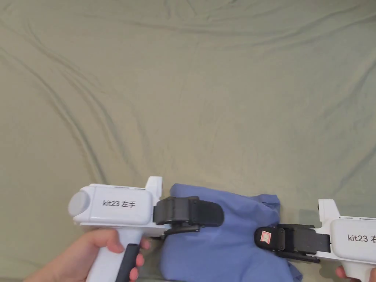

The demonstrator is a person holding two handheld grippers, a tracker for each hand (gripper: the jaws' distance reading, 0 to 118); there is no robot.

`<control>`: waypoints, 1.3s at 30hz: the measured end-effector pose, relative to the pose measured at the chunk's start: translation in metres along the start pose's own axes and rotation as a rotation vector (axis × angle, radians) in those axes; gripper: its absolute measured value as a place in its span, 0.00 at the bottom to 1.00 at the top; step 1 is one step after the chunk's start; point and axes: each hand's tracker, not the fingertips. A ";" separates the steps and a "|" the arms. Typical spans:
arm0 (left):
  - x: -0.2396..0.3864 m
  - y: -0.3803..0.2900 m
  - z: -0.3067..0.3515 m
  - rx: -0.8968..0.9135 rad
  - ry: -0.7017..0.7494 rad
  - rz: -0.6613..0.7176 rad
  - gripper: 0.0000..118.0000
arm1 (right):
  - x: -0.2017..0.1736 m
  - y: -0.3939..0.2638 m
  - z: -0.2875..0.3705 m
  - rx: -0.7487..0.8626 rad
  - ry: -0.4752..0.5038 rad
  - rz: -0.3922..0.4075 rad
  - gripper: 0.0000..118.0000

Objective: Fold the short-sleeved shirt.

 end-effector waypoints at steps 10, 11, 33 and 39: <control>0.058 0.011 0.075 -0.086 0.451 -0.208 0.21 | -0.052 -0.018 0.032 0.060 0.061 0.129 0.00; 0.068 0.015 0.096 -0.085 0.511 -0.196 0.21 | -0.057 -0.021 0.036 0.059 0.068 0.143 0.00; 0.026 0.062 0.322 -0.074 1.739 -0.204 0.80 | -0.069 -0.052 0.054 0.081 0.076 0.187 0.00; 0.128 0.023 0.288 0.425 1.604 -0.432 0.95 | -0.077 -0.039 0.068 0.113 -0.044 0.301 0.00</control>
